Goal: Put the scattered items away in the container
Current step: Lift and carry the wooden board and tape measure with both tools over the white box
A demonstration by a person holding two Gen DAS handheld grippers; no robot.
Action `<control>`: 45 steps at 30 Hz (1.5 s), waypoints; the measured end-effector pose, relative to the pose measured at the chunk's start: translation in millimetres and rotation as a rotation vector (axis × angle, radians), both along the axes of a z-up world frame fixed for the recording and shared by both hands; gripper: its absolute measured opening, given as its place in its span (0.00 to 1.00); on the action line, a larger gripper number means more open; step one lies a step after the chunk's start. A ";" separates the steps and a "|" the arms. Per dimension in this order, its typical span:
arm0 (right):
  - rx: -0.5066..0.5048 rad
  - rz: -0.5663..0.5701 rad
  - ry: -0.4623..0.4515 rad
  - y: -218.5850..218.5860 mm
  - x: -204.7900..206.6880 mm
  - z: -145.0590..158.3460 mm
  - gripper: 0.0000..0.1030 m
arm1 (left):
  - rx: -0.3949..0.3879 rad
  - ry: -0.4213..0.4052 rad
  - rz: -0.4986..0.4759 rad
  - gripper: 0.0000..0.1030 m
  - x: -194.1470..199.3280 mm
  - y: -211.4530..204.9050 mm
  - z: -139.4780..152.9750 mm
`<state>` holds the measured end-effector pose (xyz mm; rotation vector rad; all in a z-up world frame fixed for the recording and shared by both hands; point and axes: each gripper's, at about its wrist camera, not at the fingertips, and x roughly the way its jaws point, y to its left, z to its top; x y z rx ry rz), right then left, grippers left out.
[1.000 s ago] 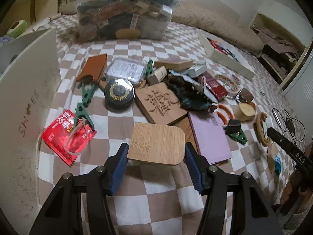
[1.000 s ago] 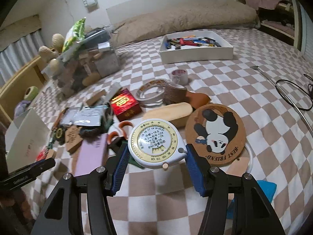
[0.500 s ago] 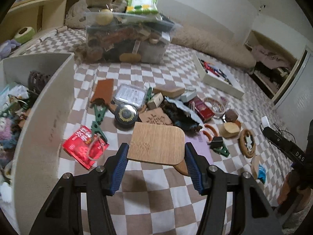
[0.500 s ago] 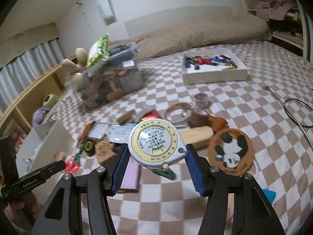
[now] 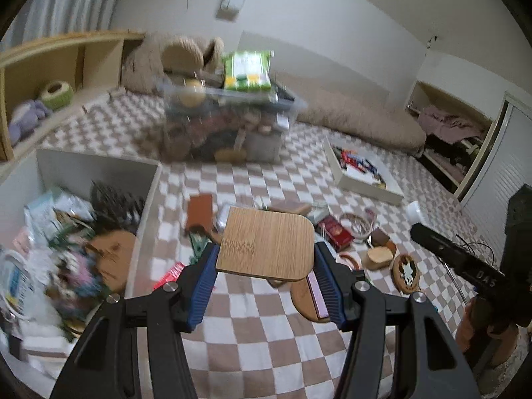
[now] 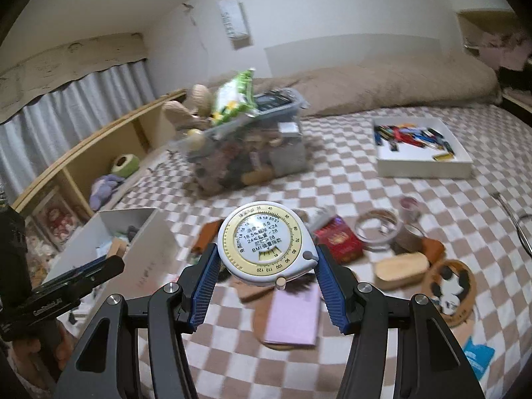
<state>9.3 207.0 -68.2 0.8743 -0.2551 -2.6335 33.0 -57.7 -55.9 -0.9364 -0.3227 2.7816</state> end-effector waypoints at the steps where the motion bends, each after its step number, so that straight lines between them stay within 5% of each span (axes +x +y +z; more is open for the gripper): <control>1: 0.001 0.009 0.005 -4.7 -0.1 2.5 0.57 | -0.001 0.016 0.007 0.55 4.0 -5.0 5.1; 25: -0.017 0.236 0.063 -127.7 10.7 40.1 0.57 | -0.044 0.132 0.229 0.55 56.4 -133.4 36.7; 45: 0.000 0.388 -0.004 -213.8 3.3 29.3 0.57 | -0.056 0.092 0.342 0.55 83.7 -208.7 8.7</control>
